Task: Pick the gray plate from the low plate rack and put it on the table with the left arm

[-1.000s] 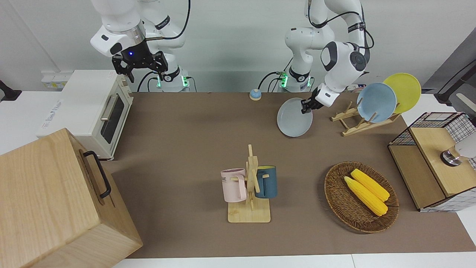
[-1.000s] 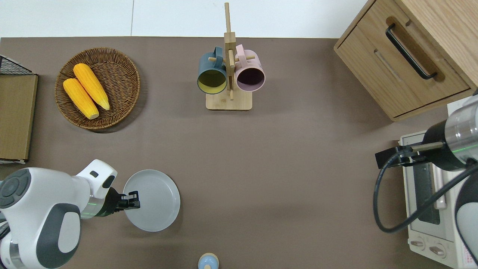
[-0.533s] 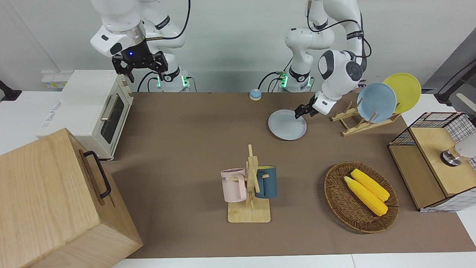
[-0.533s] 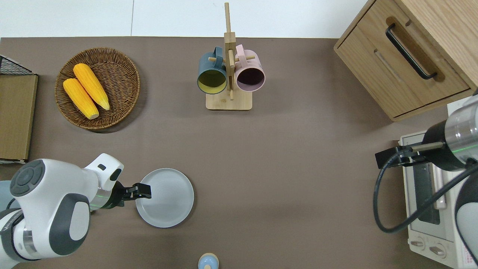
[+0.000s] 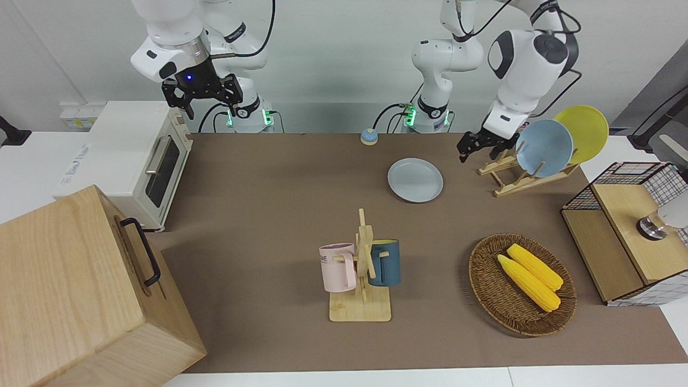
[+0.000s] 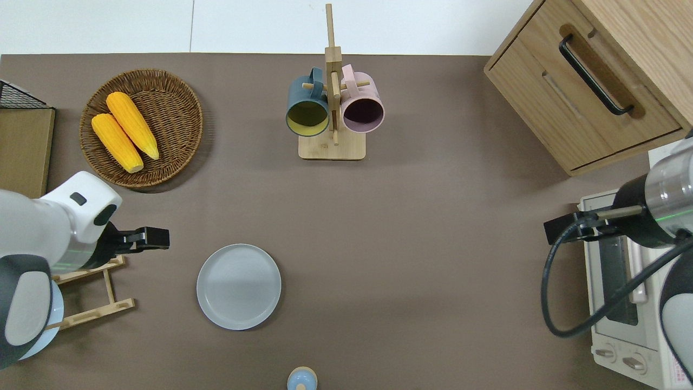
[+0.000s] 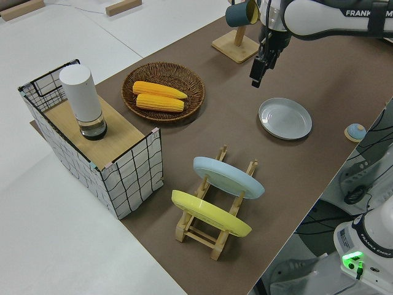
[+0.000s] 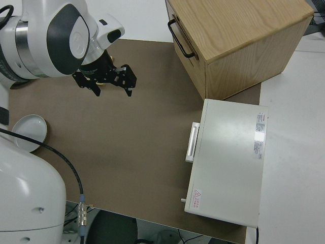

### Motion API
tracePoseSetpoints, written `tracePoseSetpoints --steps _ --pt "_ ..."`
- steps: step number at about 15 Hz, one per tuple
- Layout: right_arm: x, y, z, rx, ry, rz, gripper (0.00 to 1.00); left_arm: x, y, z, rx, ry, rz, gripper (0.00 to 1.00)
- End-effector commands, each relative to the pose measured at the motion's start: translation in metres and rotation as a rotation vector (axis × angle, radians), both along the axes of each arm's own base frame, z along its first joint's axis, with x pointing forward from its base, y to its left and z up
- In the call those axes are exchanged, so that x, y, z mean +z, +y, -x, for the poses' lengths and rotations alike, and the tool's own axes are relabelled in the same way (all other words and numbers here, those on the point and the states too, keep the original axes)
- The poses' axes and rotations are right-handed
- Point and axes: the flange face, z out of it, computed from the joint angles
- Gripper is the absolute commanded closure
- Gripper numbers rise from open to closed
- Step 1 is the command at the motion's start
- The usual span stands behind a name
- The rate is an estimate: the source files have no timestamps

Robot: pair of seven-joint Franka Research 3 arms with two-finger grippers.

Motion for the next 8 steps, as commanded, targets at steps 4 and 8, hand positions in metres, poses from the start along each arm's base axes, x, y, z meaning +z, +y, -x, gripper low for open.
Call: tracePoseSetpoints --steps 4,8 --pt "0.004 -0.003 0.003 -0.003 0.005 -0.003 0.013 0.078 0.003 -0.01 -0.038 -0.054 -0.085 0.01" --pt "0.004 -0.004 0.003 -0.005 0.005 -0.003 0.011 0.095 0.004 -0.006 -0.085 -0.045 -0.075 0.01"
